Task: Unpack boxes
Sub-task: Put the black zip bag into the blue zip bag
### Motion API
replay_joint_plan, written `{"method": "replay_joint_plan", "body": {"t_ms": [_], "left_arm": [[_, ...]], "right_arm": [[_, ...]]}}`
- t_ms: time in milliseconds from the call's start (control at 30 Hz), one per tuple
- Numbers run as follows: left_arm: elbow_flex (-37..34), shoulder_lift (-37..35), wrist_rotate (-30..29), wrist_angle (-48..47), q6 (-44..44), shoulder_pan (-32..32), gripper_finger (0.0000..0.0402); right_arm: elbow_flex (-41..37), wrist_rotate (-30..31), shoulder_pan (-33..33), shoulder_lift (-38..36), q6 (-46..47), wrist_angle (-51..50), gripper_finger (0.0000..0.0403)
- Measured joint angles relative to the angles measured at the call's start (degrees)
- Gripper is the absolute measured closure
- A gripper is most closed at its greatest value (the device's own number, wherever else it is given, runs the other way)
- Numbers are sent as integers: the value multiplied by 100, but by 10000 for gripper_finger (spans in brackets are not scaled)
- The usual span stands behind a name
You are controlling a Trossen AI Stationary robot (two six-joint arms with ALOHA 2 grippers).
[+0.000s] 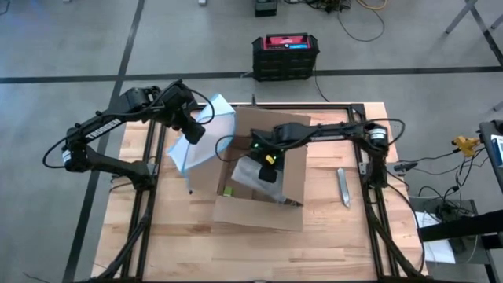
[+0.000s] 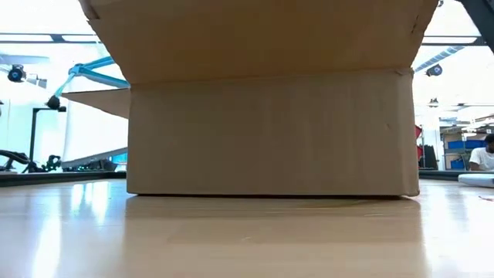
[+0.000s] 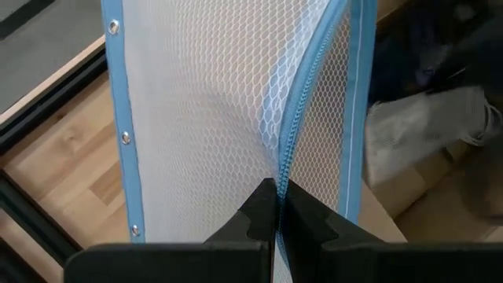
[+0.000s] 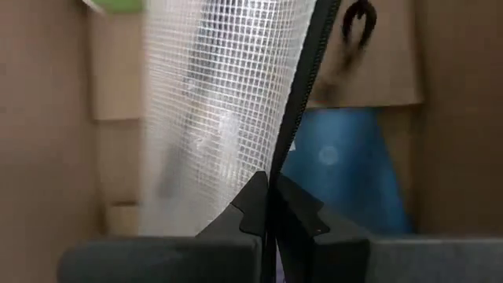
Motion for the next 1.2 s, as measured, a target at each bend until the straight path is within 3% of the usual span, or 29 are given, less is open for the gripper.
{"method": "replay_joint_plan", "body": {"t_ms": [267,433,867,1000,1200], "left_arm": [[0,178,37,-199,-197,0,401],[0,212,161,-258,-439,0,401],[0,212,227,-368,-1330,-204,401],[0,208,206,-348,-1451,-474,401],[-2,205,-112,-84,-1736,-974,401]], "right_arm": [[11,-81,63,-942,249,1159,403],[11,-32,116,-1151,535,2159,403],[1,-1249,-15,-602,4301,2978,403],[4,-1304,-78,-584,4939,3042,403],[9,-2047,-239,-635,5614,3479,403]]}}
